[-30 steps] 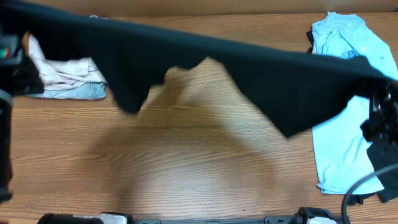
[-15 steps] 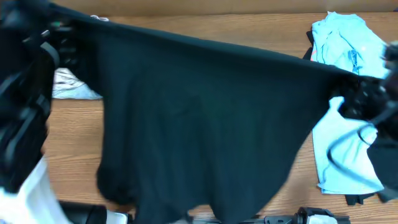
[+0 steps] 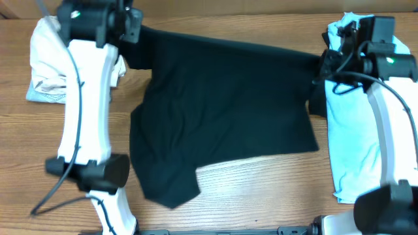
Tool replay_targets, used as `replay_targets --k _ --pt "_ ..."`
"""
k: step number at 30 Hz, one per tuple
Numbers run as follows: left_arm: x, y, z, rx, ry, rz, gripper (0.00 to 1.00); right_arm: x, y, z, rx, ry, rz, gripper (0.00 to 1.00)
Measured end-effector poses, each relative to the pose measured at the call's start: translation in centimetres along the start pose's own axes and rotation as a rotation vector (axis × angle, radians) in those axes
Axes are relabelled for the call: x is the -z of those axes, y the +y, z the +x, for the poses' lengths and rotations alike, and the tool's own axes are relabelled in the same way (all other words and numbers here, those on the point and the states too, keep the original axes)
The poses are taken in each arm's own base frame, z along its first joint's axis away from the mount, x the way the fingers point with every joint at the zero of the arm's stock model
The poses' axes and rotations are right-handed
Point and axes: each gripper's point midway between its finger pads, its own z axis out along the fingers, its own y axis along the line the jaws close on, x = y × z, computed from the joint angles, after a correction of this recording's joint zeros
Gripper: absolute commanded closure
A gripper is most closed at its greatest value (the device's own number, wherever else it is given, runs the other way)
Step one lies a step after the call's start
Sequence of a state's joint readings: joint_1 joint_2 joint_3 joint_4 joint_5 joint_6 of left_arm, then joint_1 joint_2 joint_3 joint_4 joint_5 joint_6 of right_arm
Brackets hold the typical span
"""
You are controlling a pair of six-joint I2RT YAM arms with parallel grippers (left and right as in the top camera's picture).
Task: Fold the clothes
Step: 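Lower the t-shirt flat onto the table with both grippers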
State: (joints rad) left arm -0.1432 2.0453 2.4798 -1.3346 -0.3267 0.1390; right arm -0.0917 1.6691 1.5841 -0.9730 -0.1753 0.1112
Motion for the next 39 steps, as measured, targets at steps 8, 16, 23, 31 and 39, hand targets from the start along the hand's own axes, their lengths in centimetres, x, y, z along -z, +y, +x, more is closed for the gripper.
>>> replay_targets --k 8,16,23,31,39 --pt "-11.7 -3.4 -2.0 0.006 -0.011 -0.017 0.96 -8.6 -1.3 -4.6 0.023 -0.125 0.003 0.96" --pt "-17.2 -5.3 -1.9 0.008 -0.017 -0.017 0.96 -13.0 -1.9 -6.0 0.035 -0.180 0.005 0.96" --pt "-17.5 -5.7 -0.2 -0.015 0.050 -0.006 0.96 -14.5 -2.7 -3.2 0.017 -0.072 0.027 0.96" --pt "-16.6 -7.1 5.6 -0.082 0.283 0.084 0.96 -14.5 -3.6 0.6 -0.011 0.085 0.065 0.94" --pt "-15.3 -7.4 9.2 -0.103 0.431 0.151 0.96 -14.1 -4.2 2.8 -0.026 0.172 0.097 0.87"
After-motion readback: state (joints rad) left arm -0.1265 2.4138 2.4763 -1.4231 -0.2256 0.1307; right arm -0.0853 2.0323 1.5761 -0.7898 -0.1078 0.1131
